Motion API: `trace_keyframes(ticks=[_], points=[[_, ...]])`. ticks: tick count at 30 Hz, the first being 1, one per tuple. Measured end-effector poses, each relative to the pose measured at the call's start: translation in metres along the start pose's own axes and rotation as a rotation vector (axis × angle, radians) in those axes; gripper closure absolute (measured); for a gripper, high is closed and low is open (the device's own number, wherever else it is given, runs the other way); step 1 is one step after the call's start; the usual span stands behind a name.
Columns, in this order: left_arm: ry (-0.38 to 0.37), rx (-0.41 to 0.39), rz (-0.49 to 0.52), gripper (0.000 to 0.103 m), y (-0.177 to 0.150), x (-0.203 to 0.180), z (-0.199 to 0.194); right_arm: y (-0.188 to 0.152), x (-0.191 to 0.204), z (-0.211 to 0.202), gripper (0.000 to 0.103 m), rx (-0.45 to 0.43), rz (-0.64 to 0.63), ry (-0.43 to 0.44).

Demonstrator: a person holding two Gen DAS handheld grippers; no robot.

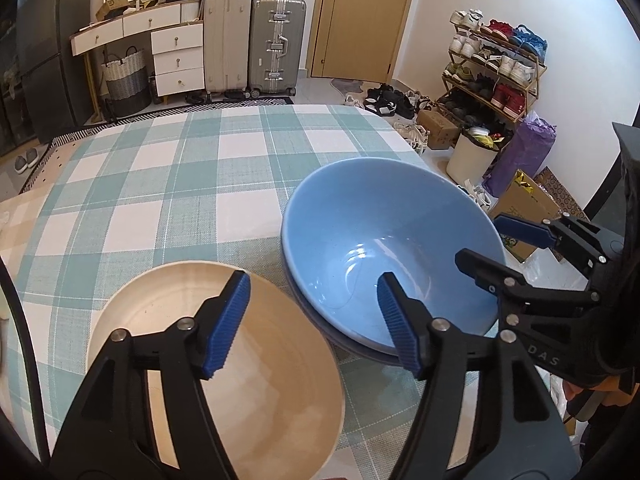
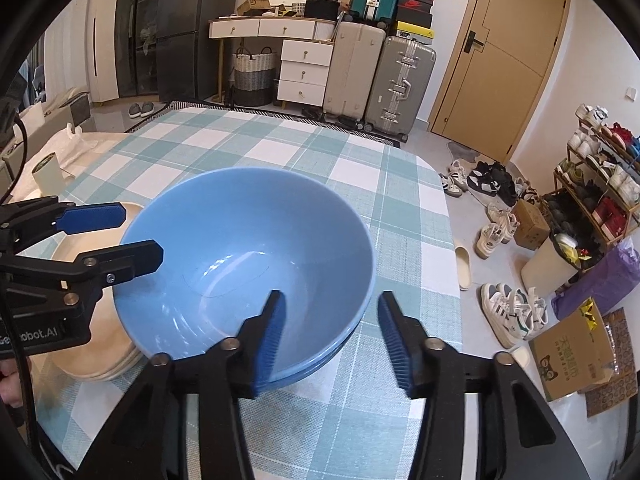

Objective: Organize plates and bowls
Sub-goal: 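Open the left gripper while the right gripper opens, releasing the nested bowl, then close the left gripper on the stacked bowls' rim while the right gripper closes too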

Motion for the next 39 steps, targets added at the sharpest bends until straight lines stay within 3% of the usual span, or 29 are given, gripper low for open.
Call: trace_keyframes(ticks=[5,12,13,14,30,34,39], points=[[-0.001,0.008,-0.01,0.028,0.001,0.006,0.004,0.0,-0.004,-0.004,0.026,-0.033,0.035,0.026],[-0.013,0.026,-0.024,0.018,0.005,0.009,0.014,0.001,-0.019,0.002,0.019,-0.06,0.138,0.052],[-0.015,0.029,-0.027,0.013,0.005,0.009,0.015,0.001,-0.02,0.003,0.019,-0.063,0.15,0.061],[-0.017,0.032,-0.03,0.001,0.005,0.01,0.017,0.001,-0.022,0.004,0.019,-0.066,0.165,0.068],[-0.074,0.123,-0.138,0.005,0.003,0.021,0.046,-0.004,-0.038,0.025,0.018,-0.067,0.271,0.149],[-0.093,0.127,-0.13,0.014,0.001,0.018,0.049,-0.006,-0.036,0.029,0.019,-0.066,0.276,0.172],[-0.12,0.131,-0.117,0.035,0.002,0.011,0.049,-0.007,-0.034,0.03,0.029,-0.062,0.283,0.194]])
Point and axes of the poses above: each gripper's, at about its wrist camera, not at the fingertips, and z roughly the way its jaws point, x to its left, y to its top, the point moved 5 cm from there along z, roughly the way its jaws point, and after that the axes turned 14 degrees about y, right-handed, at the moved point
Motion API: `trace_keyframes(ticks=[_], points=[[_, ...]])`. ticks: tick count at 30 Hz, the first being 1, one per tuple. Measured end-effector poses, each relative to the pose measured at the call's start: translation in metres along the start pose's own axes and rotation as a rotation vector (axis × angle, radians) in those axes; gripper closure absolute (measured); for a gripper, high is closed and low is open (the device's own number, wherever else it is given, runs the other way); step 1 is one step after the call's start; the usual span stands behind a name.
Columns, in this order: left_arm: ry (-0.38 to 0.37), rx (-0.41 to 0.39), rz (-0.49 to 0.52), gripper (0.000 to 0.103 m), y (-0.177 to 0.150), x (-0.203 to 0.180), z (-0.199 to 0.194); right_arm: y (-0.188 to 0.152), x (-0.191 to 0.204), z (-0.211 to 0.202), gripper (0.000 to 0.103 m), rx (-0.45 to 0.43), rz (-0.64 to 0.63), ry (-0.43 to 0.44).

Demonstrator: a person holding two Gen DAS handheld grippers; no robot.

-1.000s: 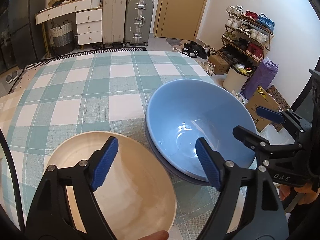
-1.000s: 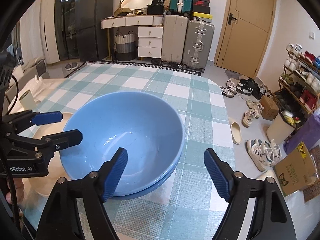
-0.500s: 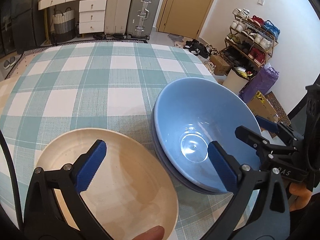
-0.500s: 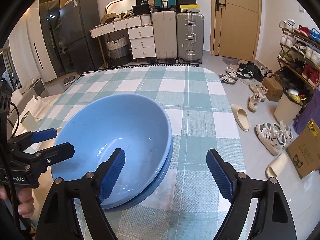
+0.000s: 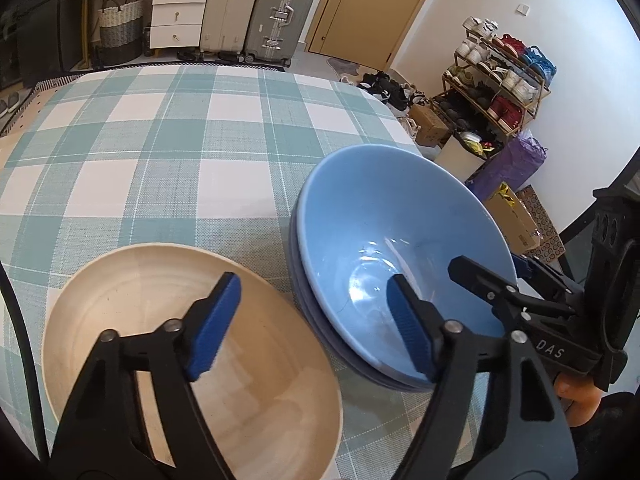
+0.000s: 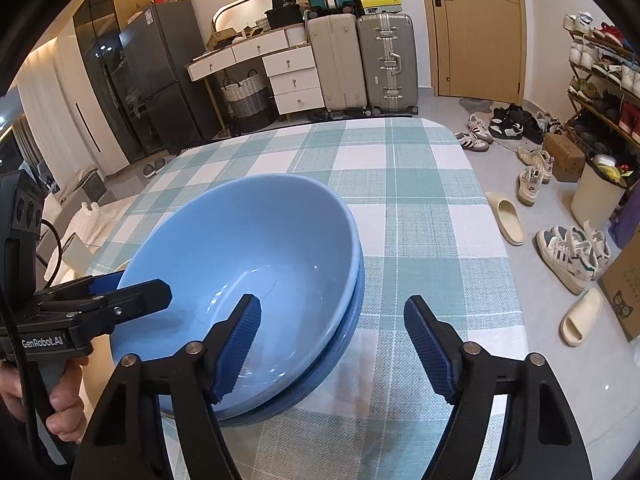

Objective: Organize plates and bowls
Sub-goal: 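Close the left gripper on the stacked bowls' rim while the right gripper closes too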

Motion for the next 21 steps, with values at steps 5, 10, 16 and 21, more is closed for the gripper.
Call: trace_keyframes(ticks=[5,10,16,21], points=[[-0.021,0.007,0.023,0.051,-0.002,-0.008,0.0,0.0,0.001,0.002,0.037,0.008,0.013,0.019],[-0.031,0.003,0.05,0.061,-0.005,-0.016,-0.002,-0.001,0.003,0.006,0.05,0.021,0.051,0.076],[-0.017,0.0,0.057,0.062,-0.005,-0.016,-0.004,-0.001,0.006,0.006,0.057,0.017,0.049,0.058],[-0.017,-0.002,0.062,0.063,-0.005,-0.016,-0.006,-0.003,0.006,0.005,0.058,0.022,0.049,0.053]])
Point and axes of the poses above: each gripper's, at about its wrist camera, not at the fingertips, and z roughly the way its jaws point, x to its left, y to its top, the point moved 5 cm from there along z, roughly the way its jaws point, and after that the axes turned 14 degrees about y, right-handed, at the moved point
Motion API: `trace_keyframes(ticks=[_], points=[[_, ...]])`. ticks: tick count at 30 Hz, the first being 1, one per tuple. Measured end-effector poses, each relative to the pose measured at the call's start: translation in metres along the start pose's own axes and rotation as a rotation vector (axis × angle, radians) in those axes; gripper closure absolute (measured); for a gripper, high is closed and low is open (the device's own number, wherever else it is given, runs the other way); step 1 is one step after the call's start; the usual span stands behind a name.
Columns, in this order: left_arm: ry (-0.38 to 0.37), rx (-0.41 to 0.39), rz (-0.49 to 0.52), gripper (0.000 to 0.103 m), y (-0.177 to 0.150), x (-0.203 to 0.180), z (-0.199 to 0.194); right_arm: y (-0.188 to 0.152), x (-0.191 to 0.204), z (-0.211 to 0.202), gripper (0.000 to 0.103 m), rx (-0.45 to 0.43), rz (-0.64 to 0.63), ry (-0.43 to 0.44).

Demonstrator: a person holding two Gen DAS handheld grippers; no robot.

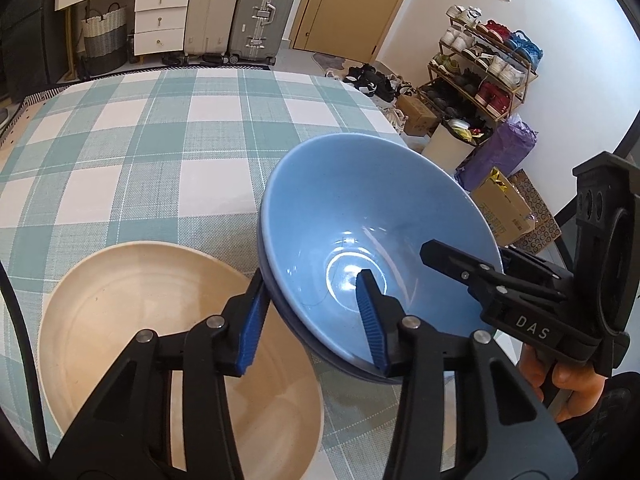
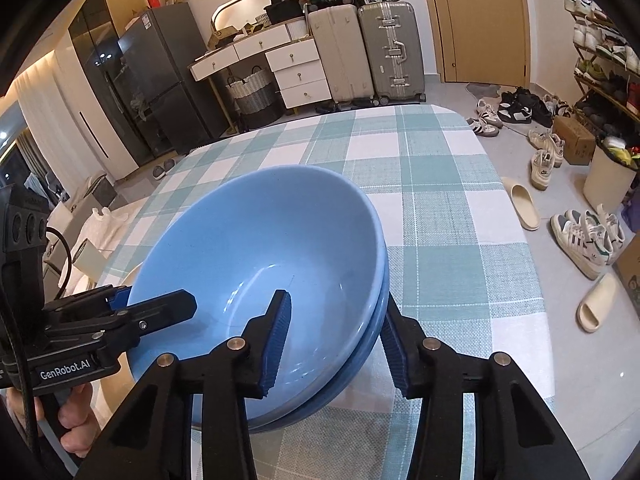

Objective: Organize plates and bowls
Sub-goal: 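Close the left gripper on the stacked bowls' rim while the right gripper closes too, then lift the nested blue bowls with both grippers and carry them over the cream plates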

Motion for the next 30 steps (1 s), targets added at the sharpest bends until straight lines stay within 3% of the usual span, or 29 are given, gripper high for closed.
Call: trace_keyframes(ticks=[11,30], points=[[0.003,-0.032,0.018,0.062,0.002,-0.001,-0.018,0.0,0.008,-0.014,0.058,-0.014,-0.018,-0.017],[0.004,-0.146,0.003,0.062,0.004,0.007,-0.102,0.016,0.061,-0.065,0.058,-0.086,-0.111,-0.024]])
Point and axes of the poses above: each gripper's, at about its wrist camera, not at the fingertips, and z roughly the way its jaws point, x to its left, y to its top, the point moved 5 cm from there along z, roughly the way its jaws point, and after that the axes turned 14 degrees about y, right-handed, at the moved point
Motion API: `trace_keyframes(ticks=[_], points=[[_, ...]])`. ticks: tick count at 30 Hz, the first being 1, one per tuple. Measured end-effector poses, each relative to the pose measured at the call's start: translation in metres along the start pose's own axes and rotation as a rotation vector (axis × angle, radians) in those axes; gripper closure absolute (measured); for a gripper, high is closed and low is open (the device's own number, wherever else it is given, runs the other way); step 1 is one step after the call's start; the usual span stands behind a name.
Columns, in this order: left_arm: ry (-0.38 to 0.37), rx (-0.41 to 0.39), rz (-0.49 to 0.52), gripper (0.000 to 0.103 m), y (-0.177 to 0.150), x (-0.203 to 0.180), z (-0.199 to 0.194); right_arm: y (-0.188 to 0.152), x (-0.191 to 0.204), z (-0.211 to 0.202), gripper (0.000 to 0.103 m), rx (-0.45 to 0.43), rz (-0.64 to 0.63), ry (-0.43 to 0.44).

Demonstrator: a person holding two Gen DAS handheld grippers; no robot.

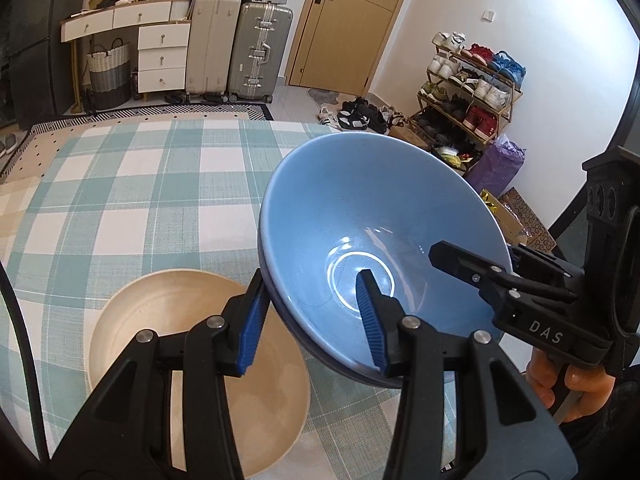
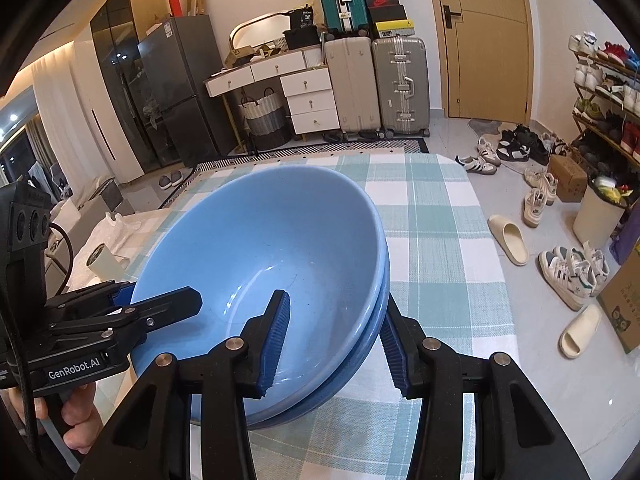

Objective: Organize plates and bowls
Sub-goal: 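Lift the nested blue bowls with both grippers and carry them over the cream plates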

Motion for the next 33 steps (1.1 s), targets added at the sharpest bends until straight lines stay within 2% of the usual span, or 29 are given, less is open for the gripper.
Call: trace_keyframes(ticks=[11,19,27,33], points=[[0.041,-0.074,-0.014,0.062,0.003,0.017,-0.063,0.013,0.047,-0.023,0.058,-0.036,-0.061,0.016],[0.076,-0.094,-0.042,0.062,-0.004,0.046,-0.098,0.015,0.08,-0.017,0.058,-0.033,-0.087,0.049],[0.121,-0.095,-0.07,0.062,-0.014,0.077,-0.108,0.012,0.102,0.004,0.058,-0.009,-0.111,0.079],[0.161,-0.09,-0.092,0.062,-0.02,0.094,-0.098,0.006,0.111,0.024,0.058,0.023,-0.121,0.098]])
Point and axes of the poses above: each gripper's, at about its wrist camera, not at the fingertips, and z roughly the way its jaws point, x to its left, y to its top, the point moved 5 cm from there along z, roughly the way its jaws point, and after that the axes turned 14 degrees about y, right-handed, at the moved point
